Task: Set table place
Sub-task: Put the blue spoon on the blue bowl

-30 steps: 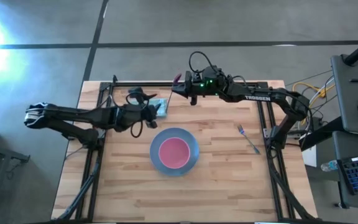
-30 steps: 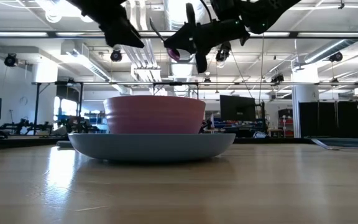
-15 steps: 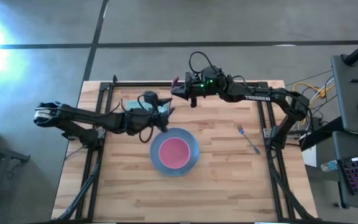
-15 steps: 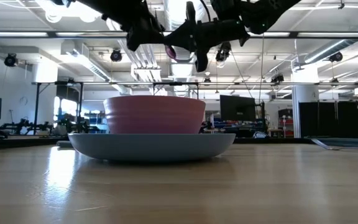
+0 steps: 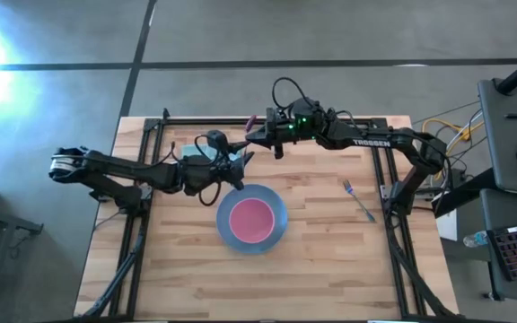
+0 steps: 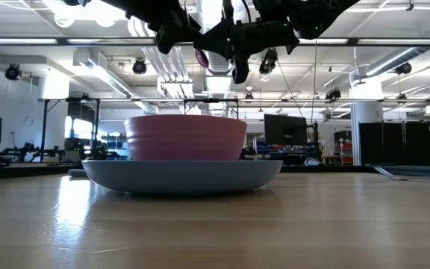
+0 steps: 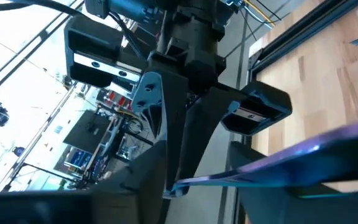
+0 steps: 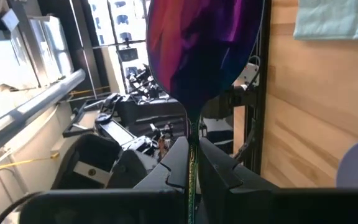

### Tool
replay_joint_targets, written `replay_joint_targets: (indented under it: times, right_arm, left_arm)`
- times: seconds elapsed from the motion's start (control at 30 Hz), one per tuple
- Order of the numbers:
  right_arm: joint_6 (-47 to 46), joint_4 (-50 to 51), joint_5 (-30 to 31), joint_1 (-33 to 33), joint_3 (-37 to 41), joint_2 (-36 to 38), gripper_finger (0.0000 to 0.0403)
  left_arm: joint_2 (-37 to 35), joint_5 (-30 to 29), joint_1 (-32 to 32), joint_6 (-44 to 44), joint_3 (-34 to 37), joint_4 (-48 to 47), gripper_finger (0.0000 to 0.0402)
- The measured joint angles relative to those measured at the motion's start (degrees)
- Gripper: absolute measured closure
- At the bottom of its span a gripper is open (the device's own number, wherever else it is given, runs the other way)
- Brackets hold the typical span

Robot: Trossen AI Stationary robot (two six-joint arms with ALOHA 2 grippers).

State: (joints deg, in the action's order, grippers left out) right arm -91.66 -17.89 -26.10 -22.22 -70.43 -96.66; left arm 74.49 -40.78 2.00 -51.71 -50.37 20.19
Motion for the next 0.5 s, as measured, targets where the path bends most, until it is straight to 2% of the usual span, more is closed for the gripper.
replay_joint_targets:
  times: [0.3, 0.5]
  right_arm:
    - [0.0, 0.5, 0.0, 0.0, 0.2, 0.0, 0.0391]
    - [0.2, 0.5, 0.3, -0.1, 0.2, 0.0, 0.0392]
  left_arm:
    - [0.9, -2.5, 0.0, 0.2, -0.3, 0.2, 0.0386]
    - [1.0, -5.3, 0.1, 0.4, -0.5, -0.1, 0.0398]
